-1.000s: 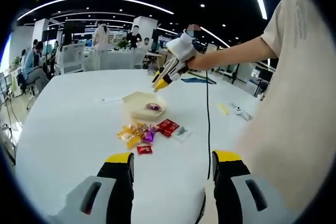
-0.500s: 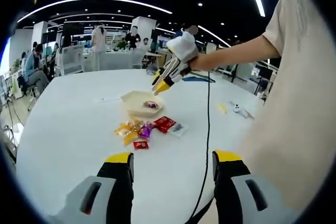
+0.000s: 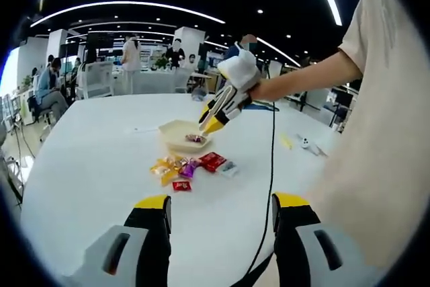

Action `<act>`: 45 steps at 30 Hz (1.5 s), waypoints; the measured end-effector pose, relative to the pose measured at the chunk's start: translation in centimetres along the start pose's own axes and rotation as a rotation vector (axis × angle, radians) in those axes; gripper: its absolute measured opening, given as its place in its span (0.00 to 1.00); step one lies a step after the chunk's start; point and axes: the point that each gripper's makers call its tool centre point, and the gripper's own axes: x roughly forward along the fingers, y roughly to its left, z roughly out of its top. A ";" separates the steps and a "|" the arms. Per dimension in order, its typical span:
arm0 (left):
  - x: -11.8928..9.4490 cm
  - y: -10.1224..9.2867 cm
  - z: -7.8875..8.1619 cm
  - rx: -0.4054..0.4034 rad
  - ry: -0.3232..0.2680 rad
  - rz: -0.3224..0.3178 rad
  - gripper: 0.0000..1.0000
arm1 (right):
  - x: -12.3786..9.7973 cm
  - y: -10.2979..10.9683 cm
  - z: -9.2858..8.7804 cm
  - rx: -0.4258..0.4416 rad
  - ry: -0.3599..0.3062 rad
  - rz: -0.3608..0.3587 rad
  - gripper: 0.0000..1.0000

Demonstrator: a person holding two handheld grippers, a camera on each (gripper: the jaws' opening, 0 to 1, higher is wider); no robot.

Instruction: Place the target food into the container with the food tongs after gripping and lifting it, then release it inside without dropping or visibly crushing the food.

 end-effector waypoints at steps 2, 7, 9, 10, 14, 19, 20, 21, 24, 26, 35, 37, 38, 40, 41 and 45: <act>-0.2 0.0 -0.2 -0.002 0.000 0.006 0.60 | 0.3 0.5 0.1 -0.003 0.001 0.009 0.25; -0.6 0.2 -0.6 -0.021 -0.006 0.017 0.60 | 1.1 1.4 0.5 0.000 -0.001 0.028 0.25; -0.8 0.3 -0.8 -0.026 -0.003 0.018 0.60 | 1.5 1.9 0.9 0.000 -0.004 0.038 0.25; -0.9 0.3 -0.9 -0.027 -0.002 0.019 0.60 | 1.6 2.0 0.9 -0.001 -0.005 0.040 0.25; -1.3 0.8 -1.3 -0.034 0.001 0.024 0.60 | 2.5 2.7 1.4 -0.006 -0.005 0.058 0.25; -1.9 1.5 -1.5 -0.042 -0.002 0.037 0.60 | 3.4 3.2 1.8 -0.007 -0.001 0.076 0.25; -1.9 1.6 -1.6 -0.044 -0.003 0.039 0.60 | 3.7 3.4 1.9 -0.008 0.000 0.082 0.25; -2.0 1.8 -1.7 -0.045 -0.002 0.041 0.60 | 3.8 3.5 2.0 -0.008 0.001 0.084 0.25; -2.2 2.0 -1.7 -0.049 -0.001 0.044 0.60 | 4.4 3.9 2.3 -0.008 0.002 0.096 0.25; -2.2 2.0 -1.7 -0.052 0.000 0.045 0.60 | 4.8 4.1 2.3 -0.006 0.006 0.101 0.25; -2.7 2.5 -1.8 -0.058 0.007 0.047 0.60 | 6.5 5.3 2.0 -0.003 0.032 0.128 0.25; -2.9 2.7 -1.8 -0.060 0.008 0.048 0.60 | 6.8 5.4 1.9 0.003 0.036 0.134 0.25; -3.0 2.8 -1.9 -0.060 0.010 0.049 0.60 | 7.0 5.6 1.9 0.003 0.037 0.134 0.25; -3.2 3.0 -2.0 -0.062 0.012 0.050 0.60 | 7.3 5.7 1.9 0.005 0.041 0.139 0.25; -3.3 3.2 -2.0 -0.064 0.013 0.051 0.60 | 7.5 5.8 1.9 0.007 0.042 0.140 0.25; -3.5 3.4 -2.1 -0.063 0.019 0.048 0.60 | 8.1 6.1 1.6 0.011 0.055 0.145 0.25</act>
